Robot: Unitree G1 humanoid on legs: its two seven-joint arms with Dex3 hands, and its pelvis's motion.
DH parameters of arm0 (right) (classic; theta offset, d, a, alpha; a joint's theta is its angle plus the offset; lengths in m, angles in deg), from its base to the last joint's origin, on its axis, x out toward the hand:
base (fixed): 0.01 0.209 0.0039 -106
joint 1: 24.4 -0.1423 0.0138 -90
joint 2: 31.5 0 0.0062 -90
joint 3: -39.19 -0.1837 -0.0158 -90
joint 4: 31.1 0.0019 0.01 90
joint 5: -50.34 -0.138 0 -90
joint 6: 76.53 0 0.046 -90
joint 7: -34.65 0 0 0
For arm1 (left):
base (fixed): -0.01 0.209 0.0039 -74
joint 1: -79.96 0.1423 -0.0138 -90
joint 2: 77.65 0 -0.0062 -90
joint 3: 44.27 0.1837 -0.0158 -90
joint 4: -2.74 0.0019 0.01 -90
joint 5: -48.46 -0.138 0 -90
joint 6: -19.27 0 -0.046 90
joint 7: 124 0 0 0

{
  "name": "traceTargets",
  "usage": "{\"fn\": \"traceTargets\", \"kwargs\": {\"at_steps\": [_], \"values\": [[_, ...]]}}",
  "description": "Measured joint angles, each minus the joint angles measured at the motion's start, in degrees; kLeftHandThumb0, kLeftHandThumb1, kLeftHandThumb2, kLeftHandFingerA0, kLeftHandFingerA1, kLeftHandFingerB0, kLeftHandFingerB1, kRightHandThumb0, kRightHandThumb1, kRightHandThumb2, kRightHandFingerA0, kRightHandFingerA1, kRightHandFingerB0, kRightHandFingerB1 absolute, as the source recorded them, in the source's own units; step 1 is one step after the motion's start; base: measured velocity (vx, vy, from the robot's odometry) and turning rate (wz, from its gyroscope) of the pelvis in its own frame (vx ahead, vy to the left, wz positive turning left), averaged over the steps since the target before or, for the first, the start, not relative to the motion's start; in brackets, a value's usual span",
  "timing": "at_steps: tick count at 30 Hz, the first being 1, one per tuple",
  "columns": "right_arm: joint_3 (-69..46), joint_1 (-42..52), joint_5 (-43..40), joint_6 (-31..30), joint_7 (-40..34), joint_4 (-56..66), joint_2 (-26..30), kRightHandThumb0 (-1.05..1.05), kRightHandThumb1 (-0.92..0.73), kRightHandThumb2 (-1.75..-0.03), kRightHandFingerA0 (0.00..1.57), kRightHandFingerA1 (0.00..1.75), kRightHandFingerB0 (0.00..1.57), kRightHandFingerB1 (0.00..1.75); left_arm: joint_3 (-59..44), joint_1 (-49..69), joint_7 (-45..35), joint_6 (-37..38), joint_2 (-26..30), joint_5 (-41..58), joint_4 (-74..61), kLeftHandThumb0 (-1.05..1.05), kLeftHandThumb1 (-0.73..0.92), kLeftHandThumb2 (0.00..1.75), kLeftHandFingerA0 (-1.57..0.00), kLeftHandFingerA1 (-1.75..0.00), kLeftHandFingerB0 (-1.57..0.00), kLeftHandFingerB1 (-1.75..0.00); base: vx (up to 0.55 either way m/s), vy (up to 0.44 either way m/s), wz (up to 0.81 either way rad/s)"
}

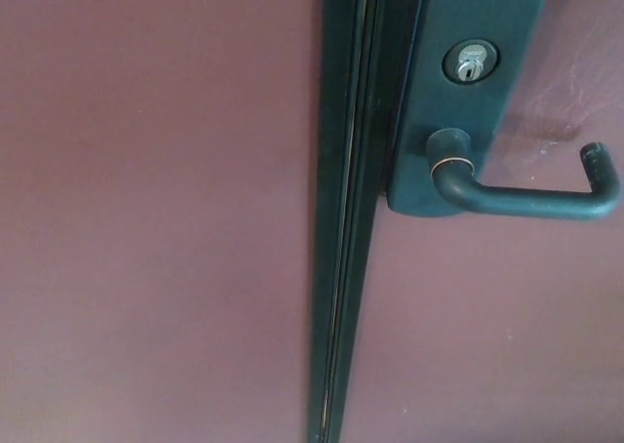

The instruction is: The robot walks towards the door handle and put its right hand on it and twist the handle

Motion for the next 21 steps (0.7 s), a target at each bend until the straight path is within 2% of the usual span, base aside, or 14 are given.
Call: {"fn": "traceTargets", "kwargs": {"at_steps": [1, 2, 5, 6, 7, 8, 9, 10, 14, 21], "values": [[0.9, -1.3, 0.0, -0.9, 0.9, -0.4, 1.0, -0.87, -0.31, -0.80, 0.67, 0.73, 0.58, 0.63, 0.0, 0.0, -0.1, 0.0, 0.0, 0.0, 0.0, -0.32, 0.56, 0.57, -0.74, -0.51, -0.52, -0.41, 0.00, 0.000, 0.00], [1.7, -2.3, -0.1, -1.7, 1.6, -0.8, 2.0, -0.81, -0.46, -0.55, 0.68, 0.67, 0.58, 0.55, 0.0, 0.0, -0.1, 0.0, 0.0, 0.0, 0.0, -0.32, 0.56, 0.57, -0.74, -0.51, -0.52, -0.41, 0.00, 0.000, 0.00], [3.6, -5.7, -0.1, -4.7, 4.2, -1.5, 5.7, -0.74, -0.46, -0.55, 0.66, 0.59, 0.57, 0.47, 0.0, 0.0, -0.1, 0.1, 0.0, 0.0, 0.0, -0.32, 0.56, 0.57, -0.74, -0.51, -0.53, -0.41, 0.00, 0.000, 0.00], [3.8, -6.4, -0.2, -5.6, 4.9, -1.5, 6.5, -0.67, -0.47, -0.55, 0.64, 0.51, 0.54, 0.39, 0.0, 0.1, -0.1, 0.1, 0.0, 0.0, 0.0, -0.39, 0.47, 0.75, -0.68, -0.61, -0.47, -0.51, 0.00, 0.000, 0.00], [4.0, -7.0, -0.2, -6.4, 5.7, -1.6, 7.2, -0.66, -0.39, -0.78, 0.56, 0.58, 0.47, 0.50, 0.0, 0.1, -0.1, 0.1, 0.0, 0.0, 0.0, -0.39, 0.47, 0.75, -0.68, -0.61, -0.47, -0.51, 0.00, 0.000, 0.00], [4.2, -7.7, -0.2, -7.3, 6.6, -1.7, 8.3, -0.60, -0.49, -0.56, 0.59, 0.48, 0.50, 0.38, 0.0, 0.2, -0.1, 0.1, 0.0, 0.0, 0.0, -0.39, 0.47, 0.75, -0.68, -0.61, -0.47, -0.51, 0.00, 0.000, 0.00], [4.2, -8.2, -0.2, -8.1, 7.6, -1.8, 9.0, -0.60, -0.49, -0.56, 0.59, 0.48, 0.50, 0.38, 0.0, 0.2, -0.1, 0.1, 0.1, 0.0, 0.0, -0.39, 0.47, 0.75, -0.68, -0.61, -0.47, -0.51, 0.00, 0.000, 0.00], [4.2, -8.5, -0.2, -8.6, 8.2, -1.7, 9.4, -0.57, -0.50, -0.56, 0.57, 0.47, 0.48, 0.38, 0.0, 0.2, -0.1, 0.1, 0.1, 0.0, 0.0, -0.32, 0.56, 0.57, -0.72, -0.51, -0.53, -0.41, 0.00, 0.000, 0.00], [3.6, -9.1, -0.1, -10.6, 10.3, -1.2, 9.9, -0.50, -0.52, -0.56, 0.54, 0.44, 0.45, 0.36, 0.0, 0.4, -0.1, 0.2, 0.1, 0.0, 0.0, -0.32, 0.56, 0.57, -0.73, -0.50, -0.52, -0.41, 0.00, 0.000, 0.00], [4.0, -12.3, 1.5, -12.4, 11.9, -1.0, 9.8, -0.53, -0.52, -0.57, 0.49, 0.41, 0.42, 0.35, 0.0, 0.6, -0.1, 0.5, 0.2, 0.0, 0.0, -0.32, 0.54, 0.56, -0.73, -0.50, -0.53, -0.41, 0.00, 0.000, 0.00]]}}
